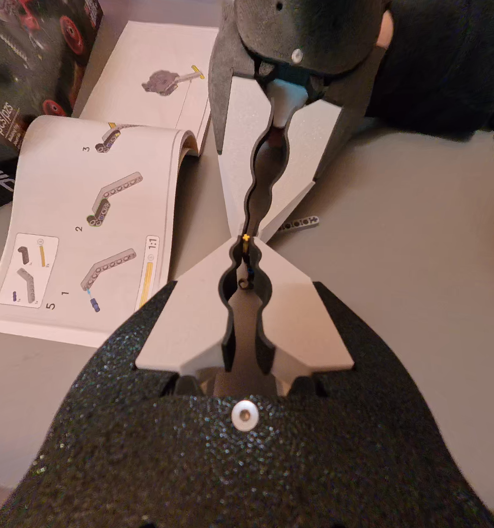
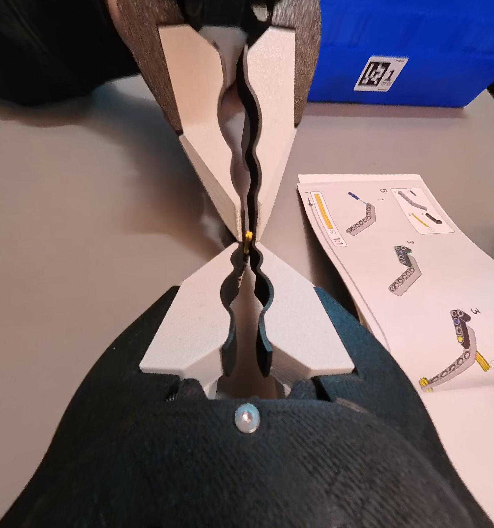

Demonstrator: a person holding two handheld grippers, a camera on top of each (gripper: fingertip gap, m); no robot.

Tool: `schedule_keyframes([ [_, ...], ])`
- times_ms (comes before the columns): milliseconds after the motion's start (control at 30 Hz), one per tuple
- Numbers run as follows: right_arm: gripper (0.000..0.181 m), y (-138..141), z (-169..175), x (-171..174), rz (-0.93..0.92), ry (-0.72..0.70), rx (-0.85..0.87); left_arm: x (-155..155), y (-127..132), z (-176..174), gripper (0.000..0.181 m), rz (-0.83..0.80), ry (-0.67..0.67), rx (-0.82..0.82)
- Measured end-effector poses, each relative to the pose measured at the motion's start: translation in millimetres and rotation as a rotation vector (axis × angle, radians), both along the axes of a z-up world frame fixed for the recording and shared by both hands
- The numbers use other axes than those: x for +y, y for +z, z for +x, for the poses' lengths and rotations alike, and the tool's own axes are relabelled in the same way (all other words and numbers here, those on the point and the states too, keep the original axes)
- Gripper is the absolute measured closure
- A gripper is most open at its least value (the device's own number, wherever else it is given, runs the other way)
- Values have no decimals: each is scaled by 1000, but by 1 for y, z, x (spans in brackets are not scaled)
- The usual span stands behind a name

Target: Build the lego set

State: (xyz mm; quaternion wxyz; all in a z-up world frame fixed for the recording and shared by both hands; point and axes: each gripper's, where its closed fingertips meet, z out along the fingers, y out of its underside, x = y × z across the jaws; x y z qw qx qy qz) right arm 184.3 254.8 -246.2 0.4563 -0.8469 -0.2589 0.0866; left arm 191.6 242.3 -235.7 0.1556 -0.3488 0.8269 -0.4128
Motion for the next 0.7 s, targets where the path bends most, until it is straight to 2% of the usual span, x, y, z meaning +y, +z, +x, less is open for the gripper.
schedule_keyframes([
  [267,177,0,0,-3,9,1,-14,-4,1,-1,180,-63,9,-54],
  [333,158,0,4,-9,2,-27,-50,-6,1,-2,180,-48,6,-92],
  [400,147,1,12,-18,-19,-74,-51,-8,2,-6,180,-5,-25,-139],
  [567,130,14,9,-35,-82,-117,196,-17,19,-9,180,89,-71,-357],
  [700,141,29,4,-43,-92,-140,425,-25,38,-8,180,211,-84,-582],
])
